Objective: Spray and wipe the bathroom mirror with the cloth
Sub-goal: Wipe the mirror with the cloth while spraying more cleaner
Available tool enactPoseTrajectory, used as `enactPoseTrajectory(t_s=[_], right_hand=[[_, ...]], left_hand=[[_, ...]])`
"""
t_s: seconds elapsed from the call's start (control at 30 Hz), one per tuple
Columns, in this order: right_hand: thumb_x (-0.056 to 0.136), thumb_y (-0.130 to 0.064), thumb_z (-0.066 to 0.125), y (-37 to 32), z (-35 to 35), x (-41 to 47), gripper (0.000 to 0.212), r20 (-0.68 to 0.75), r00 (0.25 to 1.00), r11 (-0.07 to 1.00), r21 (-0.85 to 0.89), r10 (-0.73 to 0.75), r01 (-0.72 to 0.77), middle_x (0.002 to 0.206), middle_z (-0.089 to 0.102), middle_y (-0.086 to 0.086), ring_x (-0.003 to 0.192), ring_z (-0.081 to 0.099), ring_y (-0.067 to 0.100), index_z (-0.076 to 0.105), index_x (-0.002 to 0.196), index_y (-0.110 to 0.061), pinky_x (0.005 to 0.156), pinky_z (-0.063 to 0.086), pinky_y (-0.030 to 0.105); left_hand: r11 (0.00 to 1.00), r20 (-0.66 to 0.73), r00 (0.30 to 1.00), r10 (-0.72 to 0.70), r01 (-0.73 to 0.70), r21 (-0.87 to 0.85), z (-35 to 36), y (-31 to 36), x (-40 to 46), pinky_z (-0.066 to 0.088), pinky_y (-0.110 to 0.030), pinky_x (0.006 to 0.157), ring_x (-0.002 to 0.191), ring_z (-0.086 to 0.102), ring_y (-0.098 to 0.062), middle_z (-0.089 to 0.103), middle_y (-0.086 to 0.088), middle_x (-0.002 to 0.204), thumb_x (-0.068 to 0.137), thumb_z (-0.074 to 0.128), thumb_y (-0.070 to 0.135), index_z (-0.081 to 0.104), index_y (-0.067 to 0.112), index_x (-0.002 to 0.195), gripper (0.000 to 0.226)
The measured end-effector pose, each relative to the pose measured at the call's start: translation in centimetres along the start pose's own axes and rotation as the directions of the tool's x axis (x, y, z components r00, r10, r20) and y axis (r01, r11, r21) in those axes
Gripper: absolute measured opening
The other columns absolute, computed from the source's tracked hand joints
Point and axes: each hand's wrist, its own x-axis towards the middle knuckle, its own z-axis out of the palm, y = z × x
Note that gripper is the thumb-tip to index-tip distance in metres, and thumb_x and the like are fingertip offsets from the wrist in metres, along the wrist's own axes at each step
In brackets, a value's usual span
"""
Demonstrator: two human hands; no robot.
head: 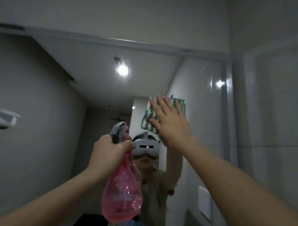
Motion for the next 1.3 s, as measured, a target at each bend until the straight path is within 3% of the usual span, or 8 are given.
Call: enactPoseTrajectory(t_s=[0.1,0.23,0.43,0.57,0.77,1.0,1.13,1.3], right_hand=[[0.1,-0.05,0.015,1.6,-1.6,4.5,0.059,-0.059,0.996,0.998,0.034,0.064,-0.062,0.159,-0.006,0.001,0.146,-0.005,0.018,-0.005,0.151,-0.026,0.118,-0.005,0.042],[0.101,-0.048,0.019,3.4,-2.8,9.6,0.059,-0.073,0.989,0.99,0.076,0.125,-0.119,0.16,-0.001,0.001,0.146,-0.001,0.017,0.002,0.152,-0.024,0.118,-0.004,0.042],[0.101,-0.048,0.02,5.5,-4.0,14.1,0.059,-0.122,0.98,0.985,0.094,0.156,-0.145,0.159,0.003,0.004,0.146,0.002,0.02,0.008,0.152,-0.021,0.116,-0.002,0.044],[0.101,-0.048,0.02,7.3,-4.9,16.3,0.06,-0.118,0.983,0.985,0.112,0.142,-0.129,0.159,0.003,0.005,0.146,0.002,0.021,0.006,0.152,-0.021,0.116,-0.001,0.045],[0.101,-0.048,0.02,8.8,-4.7,15.9,0.061,-0.116,0.961,0.961,0.153,0.251,-0.233,0.159,0.003,0.006,0.146,0.003,0.024,0.005,0.152,-0.019,0.116,0.0,0.046],[0.101,-0.046,0.022,8.1,-2.9,9.4,0.06,-0.125,0.96,0.962,0.144,0.25,-0.232,0.159,0.008,0.006,0.146,0.005,0.023,0.009,0.152,-0.017,0.116,-0.002,0.044],[0.101,-0.044,0.024,6.2,-1.5,3.8,0.059,-0.103,0.968,0.965,0.157,0.23,-0.212,0.159,0.007,0.005,0.146,0.002,0.022,0.008,0.152,-0.018,0.115,-0.005,0.043],[0.102,-0.044,0.024,3.3,0.5,-5.2,0.06,-0.013,0.981,0.972,0.142,0.192,-0.189,0.159,-0.003,0.004,0.146,-0.004,0.021,0.0,0.151,-0.021,0.116,-0.009,0.042]], left_hand=[[0.994,-0.025,1.0,0.018,-0.021,-0.108,0.1,2.2,2.3,0.055,-0.05,0.072,0.07,0.068,-0.034,0.071,-0.017,0.082,0.063,0.071,0.013,0.069,0.026,0.066,0.013],[0.99,-0.003,0.999,0.047,-0.047,-0.136,-0.2,3.7,4.6,0.056,-0.057,0.074,0.07,0.071,-0.033,0.072,-0.017,0.085,0.062,0.07,0.017,0.069,0.013,0.073,0.011],[0.977,-0.029,0.989,0.143,-0.145,-0.153,0.6,7.3,7.0,0.047,-0.014,0.041,0.047,0.064,-0.006,0.069,-0.021,0.089,0.078,0.06,-0.004,0.065,-0.008,0.09,0.013],[0.972,-0.066,0.975,0.214,-0.219,-0.089,1.3,8.9,7.7,0.035,-0.009,0.032,0.035,0.054,-0.001,0.058,-0.009,0.07,0.082,0.058,-0.001,0.059,0.002,0.074,0.009],[0.97,-0.068,0.967,0.244,-0.242,0.026,1.9,8.6,7.7,0.045,-0.019,0.051,0.066,0.058,-0.011,0.067,-0.01,0.092,0.079,0.063,0.009,0.067,0.009,0.093,0.015],[0.987,-0.004,0.987,0.159,-0.159,-0.014,2.6,5.7,2.6,0.042,-0.012,0.04,0.048,0.063,-0.004,0.063,-0.007,0.081,0.082,0.06,0.001,0.062,0.009,0.087,0.01],[0.998,0.043,0.999,0.029,-0.026,-0.064,2.7,2.8,-0.7,0.057,-0.043,0.069,0.073,0.069,-0.035,0.07,-0.015,0.083,0.062,0.067,0.015,0.07,0.026,0.071,0.015],[0.998,0.05,0.997,-0.059,0.059,0.011,3.0,0.5,-5.7,0.054,-0.049,0.081,0.08,0.067,-0.031,0.07,-0.01,0.082,0.053,0.062,0.03,0.065,0.022,0.073,0.022]])
